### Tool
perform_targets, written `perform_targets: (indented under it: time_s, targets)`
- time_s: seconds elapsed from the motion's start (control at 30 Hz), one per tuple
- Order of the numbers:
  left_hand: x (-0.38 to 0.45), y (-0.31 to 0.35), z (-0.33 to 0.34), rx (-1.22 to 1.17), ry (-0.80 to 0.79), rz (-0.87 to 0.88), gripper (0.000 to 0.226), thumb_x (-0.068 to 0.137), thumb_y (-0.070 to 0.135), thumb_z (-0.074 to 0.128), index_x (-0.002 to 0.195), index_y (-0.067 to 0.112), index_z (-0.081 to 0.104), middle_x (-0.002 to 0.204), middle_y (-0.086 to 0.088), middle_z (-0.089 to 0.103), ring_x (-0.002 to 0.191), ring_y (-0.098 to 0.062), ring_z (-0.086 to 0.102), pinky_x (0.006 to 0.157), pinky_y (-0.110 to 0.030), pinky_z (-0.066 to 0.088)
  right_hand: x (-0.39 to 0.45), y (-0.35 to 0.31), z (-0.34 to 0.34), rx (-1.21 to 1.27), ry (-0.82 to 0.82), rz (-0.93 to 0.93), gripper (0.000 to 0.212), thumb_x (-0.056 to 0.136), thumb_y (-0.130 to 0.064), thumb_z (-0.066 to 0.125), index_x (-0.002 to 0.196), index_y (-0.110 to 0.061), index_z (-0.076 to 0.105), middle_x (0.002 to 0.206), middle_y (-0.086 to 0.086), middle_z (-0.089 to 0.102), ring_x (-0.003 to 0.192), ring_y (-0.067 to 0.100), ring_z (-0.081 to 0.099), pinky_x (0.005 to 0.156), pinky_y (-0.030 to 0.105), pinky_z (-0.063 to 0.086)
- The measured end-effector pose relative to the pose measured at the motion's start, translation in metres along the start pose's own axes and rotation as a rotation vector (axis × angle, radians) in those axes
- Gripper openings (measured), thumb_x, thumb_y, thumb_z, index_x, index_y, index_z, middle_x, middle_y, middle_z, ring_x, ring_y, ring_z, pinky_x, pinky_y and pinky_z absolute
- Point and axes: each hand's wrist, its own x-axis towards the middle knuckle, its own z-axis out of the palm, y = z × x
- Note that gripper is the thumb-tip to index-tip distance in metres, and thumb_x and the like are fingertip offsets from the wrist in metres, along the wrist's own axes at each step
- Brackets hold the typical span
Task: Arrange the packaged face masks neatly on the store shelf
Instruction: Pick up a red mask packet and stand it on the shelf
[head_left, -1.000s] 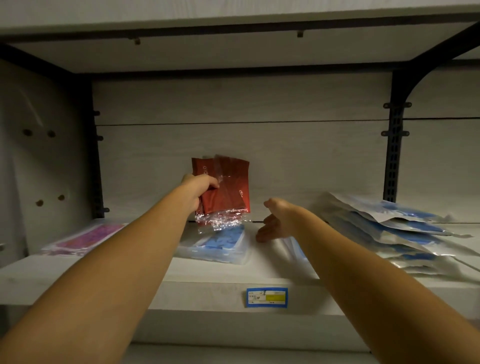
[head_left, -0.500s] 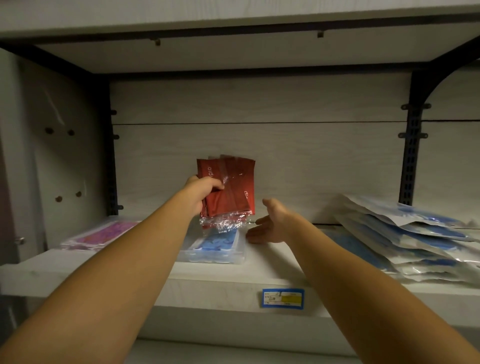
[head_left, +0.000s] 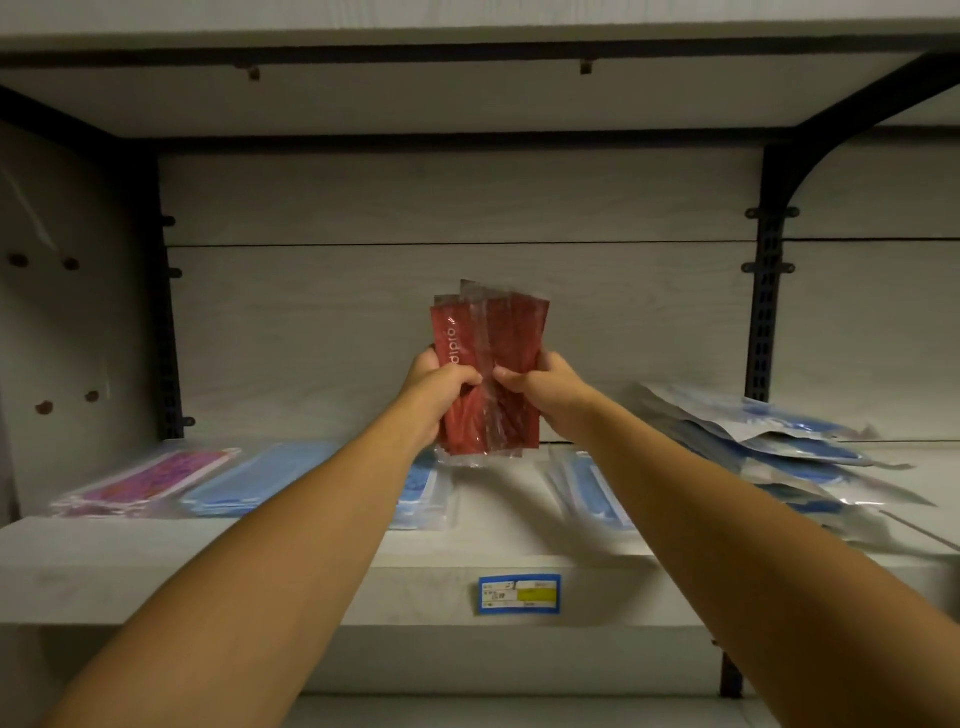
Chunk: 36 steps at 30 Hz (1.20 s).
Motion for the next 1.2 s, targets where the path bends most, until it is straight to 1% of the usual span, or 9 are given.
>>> perform_targets:
  time_s: [0.1,0.17,0.3,0.5,0.63,0.77,0.87,1.03,1.2]
  targets:
    - [-0.008,-0.003,0.024,-0.003,-0.033,0.041,0.035,0.070,-0.010,0.056,0.098,0.011,0.062,0.077,-0.010,0.068,0.066,-0.024,0.065,0.059,-0.033,0.055,0.001,0.005,-0.008,-0.062,0.020,-0.027,0.048,0.093,-0.005,0.064,0.138,-0.009,0.049,0.124,0.011,0.067,0.111,0.026,0.067,0.098,0.046,0.054]
    - [-0.010,-0.004,0.035,-0.025,-0.031,0.048,0.036,0.074,-0.013,0.050,0.100,0.011,0.059,0.074,-0.007,0.065,0.062,-0.019,0.061,0.055,-0.027,0.049,0.002,0.008,-0.011,-0.035,0.024,-0.028,0.050,0.093,-0.003,0.061,0.140,-0.009,0.042,0.125,0.012,0.065,0.112,0.027,0.066,0.097,0.046,0.055]
    - [-0.005,-0.005,0.037,-0.039,0.017,0.061,0.037,0.076,-0.008,0.052,0.106,0.014,0.058,0.077,-0.005,0.067,0.067,-0.020,0.065,0.057,-0.027,0.050,0.002,0.010,-0.010,0.092,0.030,-0.022,0.047,0.093,0.004,0.056,0.135,-0.012,0.041,0.122,0.012,0.064,0.110,0.028,0.065,0.094,0.046,0.054]
    - [-0.002,-0.025,0.024,-0.074,0.081,0.059,0.050,0.083,0.000,0.062,0.125,0.022,0.049,0.098,-0.008,0.070,0.079,-0.022,0.070,0.060,-0.032,0.055,0.003,0.035,-0.007,0.124,-0.044,0.054,0.065,0.073,-0.007,0.073,0.134,-0.011,0.052,0.118,0.010,0.072,0.106,0.026,0.070,0.089,0.041,0.057]
    - [0.003,-0.035,0.025,-0.096,0.045,0.020,0.045,0.080,-0.005,0.056,0.121,0.014,0.053,0.091,-0.011,0.068,0.075,-0.023,0.067,0.060,-0.031,0.053,0.009,0.049,-0.007,0.142,-0.050,0.071,0.053,0.085,0.001,0.069,0.134,-0.012,0.052,0.119,0.009,0.071,0.108,0.025,0.069,0.090,0.039,0.057]
    - [0.004,-0.035,0.031,-0.048,0.023,0.080,0.052,0.076,-0.012,0.052,0.119,0.017,0.046,0.091,-0.010,0.064,0.076,-0.022,0.065,0.058,-0.031,0.055,0.012,0.048,-0.006,0.107,0.015,0.013,0.051,0.090,0.000,0.067,0.135,-0.013,0.047,0.118,0.007,0.069,0.105,0.022,0.070,0.086,0.037,0.059]
    - [0.007,-0.034,0.030,0.020,-0.015,0.140,0.055,0.074,-0.011,0.055,0.115,0.023,0.044,0.096,-0.007,0.065,0.084,-0.023,0.067,0.067,-0.035,0.059,0.013,0.045,-0.008,0.097,0.039,-0.042,0.051,0.090,-0.001,0.069,0.134,-0.016,0.048,0.116,0.005,0.070,0.100,0.017,0.071,0.074,0.028,0.059]
    - [0.011,-0.041,0.026,0.084,0.016,0.090,0.044,0.064,0.017,0.059,0.105,0.030,0.056,0.099,-0.007,0.071,0.095,-0.028,0.069,0.088,-0.052,0.057,0.012,0.046,-0.017,0.097,-0.005,0.015,0.064,0.084,0.004,0.069,0.138,-0.016,0.042,0.120,0.005,0.068,0.105,0.020,0.069,0.080,0.032,0.057]
    - [0.012,-0.047,0.029,0.075,0.013,0.049,0.038,0.062,0.018,0.060,0.098,0.028,0.063,0.096,-0.010,0.073,0.094,-0.033,0.070,0.089,-0.057,0.056,0.010,0.050,-0.014,0.144,-0.038,0.047,0.057,0.091,0.010,0.058,0.141,-0.010,0.039,0.125,0.011,0.064,0.109,0.022,0.066,0.082,0.034,0.057]
